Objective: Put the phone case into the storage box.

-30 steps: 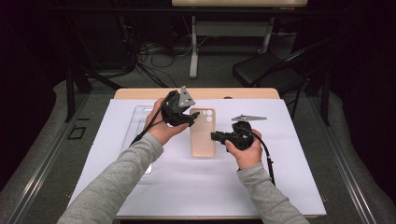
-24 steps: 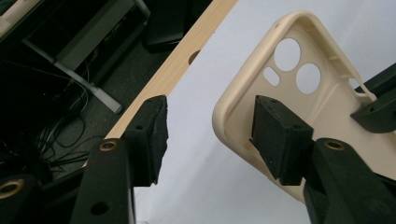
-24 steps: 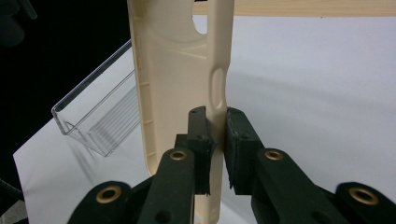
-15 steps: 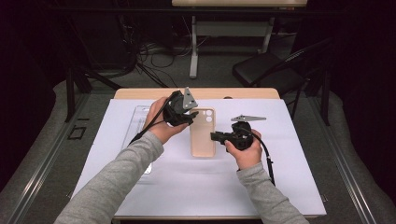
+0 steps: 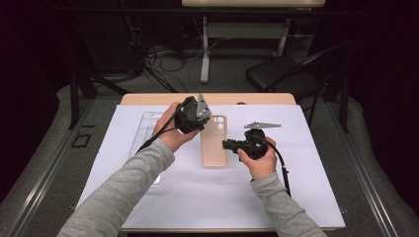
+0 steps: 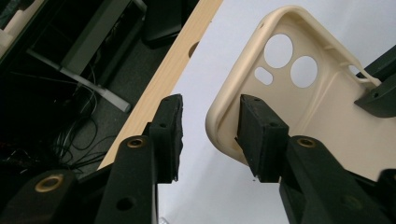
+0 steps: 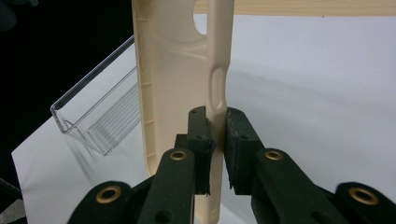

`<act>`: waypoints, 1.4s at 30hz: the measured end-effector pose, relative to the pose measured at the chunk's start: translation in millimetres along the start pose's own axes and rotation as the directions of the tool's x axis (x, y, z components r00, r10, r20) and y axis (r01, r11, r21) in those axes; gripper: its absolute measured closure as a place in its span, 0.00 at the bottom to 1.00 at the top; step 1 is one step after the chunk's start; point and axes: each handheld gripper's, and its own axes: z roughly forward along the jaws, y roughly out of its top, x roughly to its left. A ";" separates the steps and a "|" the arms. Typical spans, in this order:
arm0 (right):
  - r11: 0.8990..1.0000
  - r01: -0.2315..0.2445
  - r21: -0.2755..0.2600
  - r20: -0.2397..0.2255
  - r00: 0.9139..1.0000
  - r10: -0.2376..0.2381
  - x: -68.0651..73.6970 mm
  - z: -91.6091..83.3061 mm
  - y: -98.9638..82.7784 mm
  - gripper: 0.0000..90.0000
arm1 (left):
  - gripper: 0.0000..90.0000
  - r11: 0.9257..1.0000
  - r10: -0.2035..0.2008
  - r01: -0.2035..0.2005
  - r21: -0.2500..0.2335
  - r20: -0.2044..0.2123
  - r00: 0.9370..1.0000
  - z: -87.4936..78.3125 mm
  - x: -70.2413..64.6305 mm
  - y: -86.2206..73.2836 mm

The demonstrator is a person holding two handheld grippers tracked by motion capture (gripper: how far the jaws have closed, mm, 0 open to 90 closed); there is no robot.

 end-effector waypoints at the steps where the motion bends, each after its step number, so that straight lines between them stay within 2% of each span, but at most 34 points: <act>1: 1.000 0.001 0.000 0.000 1.000 -0.001 0.0 0.2 -0.1 0.91 | 0.70 1.000 0.001 -0.001 0.004 0.002 1.000 -0.3 0.1 0.3; 14: 1.000 0.006 -0.003 -0.001 1.000 -0.006 0.9 0.9 -0.6 0.91 | 0.80 0.999 0.024 -0.024 0.026 0.008 1.000 -0.9 -1.5 2.2; 26: 1.000 0.006 0.003 -0.002 1.000 -0.006 1.4 1.6 -1.2 0.91 | 0.87 0.999 0.028 -0.029 0.045 0.012 1.000 -1.2 -2.1 3.2; 42: 1.000 0.003 -0.001 -0.003 1.000 -0.003 0.7 2.4 -1.9 0.91 | 0.91 0.997 0.060 -0.060 0.058 0.003 0.998 -2.6 -3.1 5.1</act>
